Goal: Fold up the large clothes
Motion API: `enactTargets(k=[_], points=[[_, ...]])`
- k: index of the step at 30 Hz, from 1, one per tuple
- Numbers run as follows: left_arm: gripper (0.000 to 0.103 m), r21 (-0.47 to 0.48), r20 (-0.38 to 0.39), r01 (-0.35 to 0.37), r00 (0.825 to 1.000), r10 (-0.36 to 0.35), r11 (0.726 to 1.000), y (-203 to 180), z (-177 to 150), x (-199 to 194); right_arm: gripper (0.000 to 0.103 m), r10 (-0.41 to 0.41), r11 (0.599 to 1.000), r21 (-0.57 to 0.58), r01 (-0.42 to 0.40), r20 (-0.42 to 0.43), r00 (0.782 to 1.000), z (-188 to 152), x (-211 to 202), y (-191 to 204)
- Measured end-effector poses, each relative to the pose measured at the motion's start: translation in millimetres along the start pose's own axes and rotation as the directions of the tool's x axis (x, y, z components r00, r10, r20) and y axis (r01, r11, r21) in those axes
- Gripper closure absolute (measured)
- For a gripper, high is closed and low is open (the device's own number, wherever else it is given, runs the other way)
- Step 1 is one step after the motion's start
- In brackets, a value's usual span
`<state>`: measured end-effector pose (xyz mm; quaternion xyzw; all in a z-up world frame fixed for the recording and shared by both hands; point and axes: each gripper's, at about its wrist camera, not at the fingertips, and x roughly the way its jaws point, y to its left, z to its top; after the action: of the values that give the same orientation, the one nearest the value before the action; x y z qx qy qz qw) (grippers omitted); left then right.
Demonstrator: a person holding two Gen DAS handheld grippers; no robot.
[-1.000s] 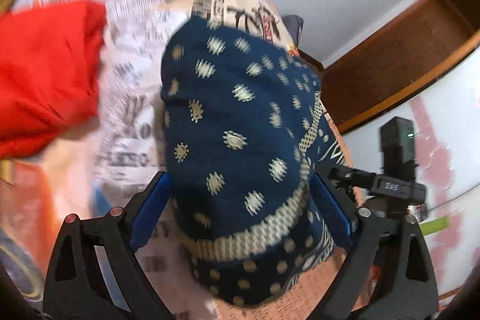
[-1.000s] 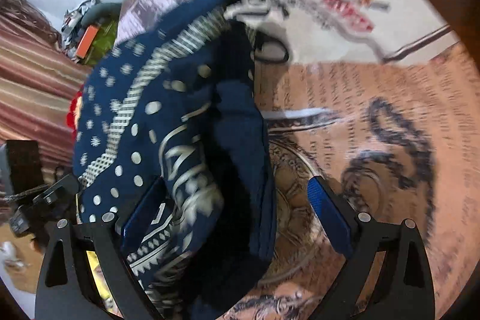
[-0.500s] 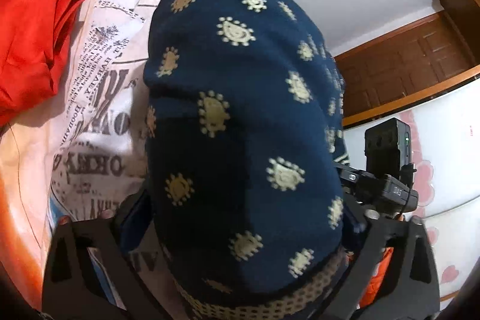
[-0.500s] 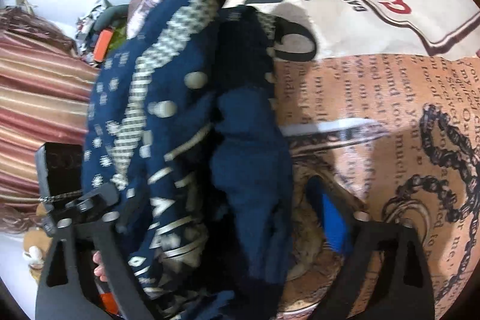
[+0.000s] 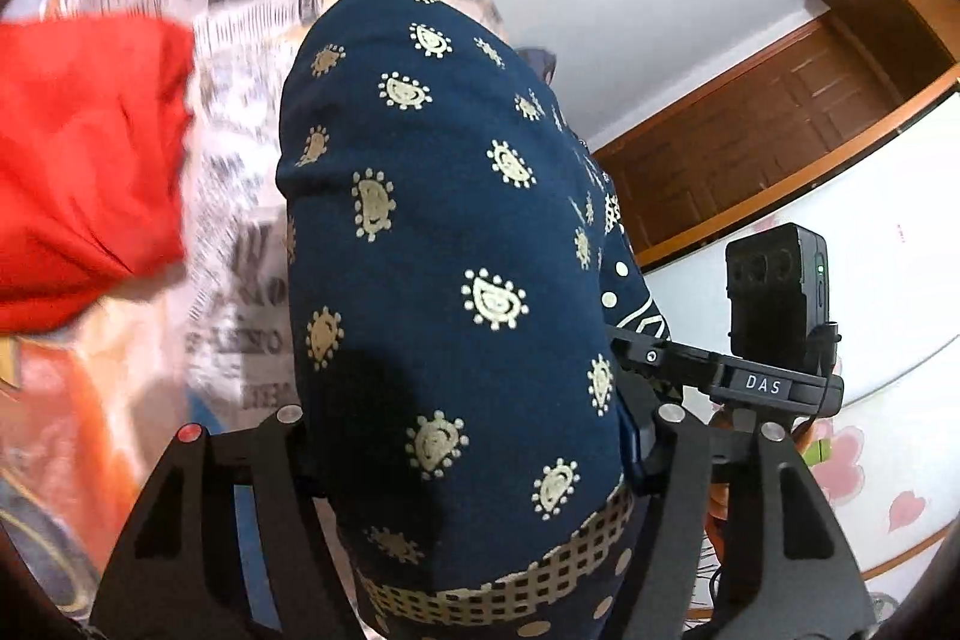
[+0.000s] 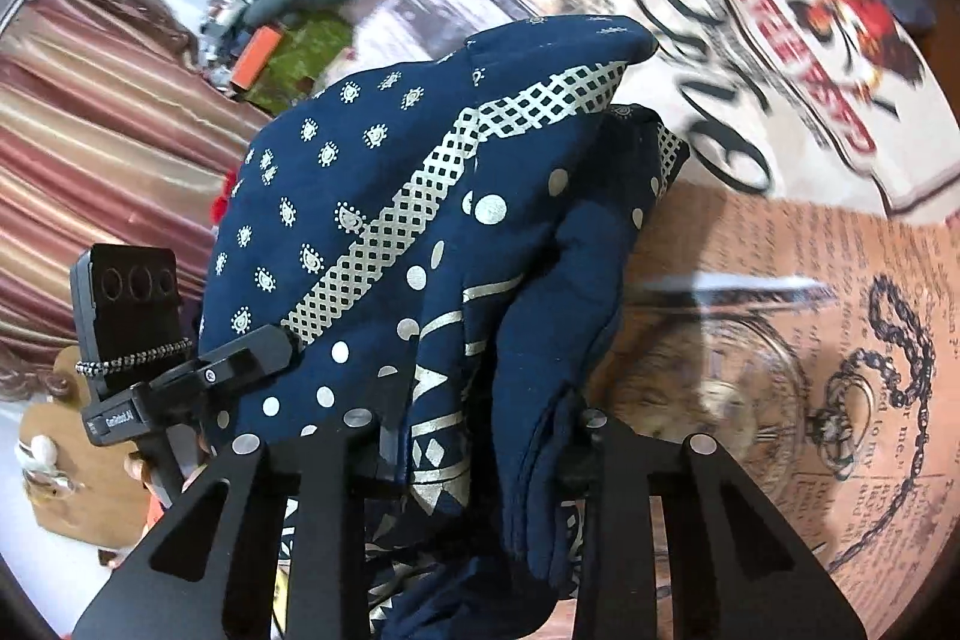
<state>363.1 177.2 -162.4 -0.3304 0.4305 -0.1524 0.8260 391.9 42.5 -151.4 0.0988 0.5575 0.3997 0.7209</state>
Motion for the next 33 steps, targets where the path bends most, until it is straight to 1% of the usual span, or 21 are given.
enactTargets(k=[4, 5, 9, 10, 11, 12, 16, 21, 24, 27, 28, 29, 30, 32, 33], points=[[0.037, 0.044, 0.066, -0.004, 0.998, 0.001, 0.999, -5.8, 11.5, -48.5, 0.076, 0.018, 0.999, -0.052, -0.016, 0.048, 0.999, 14.8, -0.9, 49.7], [0.037, 0.054, 0.081, -0.007, 0.997, 0.003, 0.999, -5.7, 15.1, -61.1, 0.076, 0.021, 0.998, -0.059, -0.017, 0.055, 0.998, 19.0, -1.7, 53.1], [0.037, 0.065, 0.117, -0.008, 0.993, 0.000, 0.998, 5.0, 29.3, -99.9, 0.076, 0.036, 0.995, -0.098, -0.028, 0.084, 0.996, 33.2, 7.4, 89.5], [0.037, 0.067, 0.124, -0.008, 0.992, 0.000, 0.998, 10.1, 32.6, -109.6, 0.076, 0.042, 0.994, -0.107, -0.032, 0.090, 0.995, 35.6, 8.8, 94.2], [0.037, 0.068, 0.131, -0.009, 0.991, 0.000, 0.998, 15.8, 36.8, -118.8, 0.076, 0.048, 0.993, -0.115, -0.037, 0.095, 0.994, 29.3, 3.5, 89.5], [0.037, 0.068, 0.138, -0.012, 0.990, 0.002, 0.998, 21.5, 41.3, -126.1, 0.076, 0.053, 0.991, -0.125, -0.041, 0.097, 0.994, 33.7, 11.2, 98.1], [0.037, 0.054, 0.156, -0.036, 0.987, 0.027, 0.998, 51.3, 56.0, -141.7, 0.076, 0.062, 0.989, -0.141, -0.048, 0.093, 0.994, 43.5, 36.3, 104.8], [0.037, 0.029, 0.154, -0.088, 0.985, 0.082, 0.996, 99.2, 78.6, -143.2, 0.076, 0.047, 0.990, -0.134, -0.039, 0.060, 0.997, 57.9, 85.3, 119.5], [0.037, 0.004, 0.149, -0.116, 0.982, 0.114, 0.993, 132.3, 85.7, -137.9, 0.076, 0.016, 0.988, -0.152, -0.010, 0.040, 0.999, 68.3, 118.2, 127.7], [0.037, -0.056, 0.151, -0.153, 0.976, 0.159, 0.987, 170.0, 92.1, -133.9, 0.076, -0.030, 0.982, -0.185, 0.034, 0.024, 0.999, 77.0, 153.6, 132.8], [0.037, -0.075, 0.144, -0.180, 0.971, 0.189, 0.981, 183.0, 94.2, -129.9, 0.076, -0.058, 0.980, -0.188, 0.059, 0.012, 0.998, 78.8, 169.3, 131.9], [0.037, -0.090, 0.126, -0.225, 0.964, 0.235, 0.970, 196.7, 95.4, -124.0, 0.076, -0.083, 0.978, -0.192, 0.082, 0.002, 0.997, 78.2, 178.3, 131.7], [0.037, -0.108, 0.103, -0.264, 0.956, 0.275, 0.959, 209.7, 95.4, -118.0, 0.076, -0.126, 0.972, -0.201, 0.121, -0.010, 0.992, 77.0, 192.7, 129.4], [0.037, -0.167, 0.052, -0.297, 0.949, 0.310, 0.940, 234.9, 92.7, -105.6, 0.076, -0.201, 0.956, -0.220, 0.193, -0.013, 0.979, 71.1, 210.5, 125.1], [0.037, -0.196, 0.039, -0.290, 0.952, 0.303, 0.937, 245.4, 88.7, -101.9, 0.075, -0.210, 0.953, -0.226, 0.200, -0.017, 0.978, 67.7, 215.7, 122.6]])
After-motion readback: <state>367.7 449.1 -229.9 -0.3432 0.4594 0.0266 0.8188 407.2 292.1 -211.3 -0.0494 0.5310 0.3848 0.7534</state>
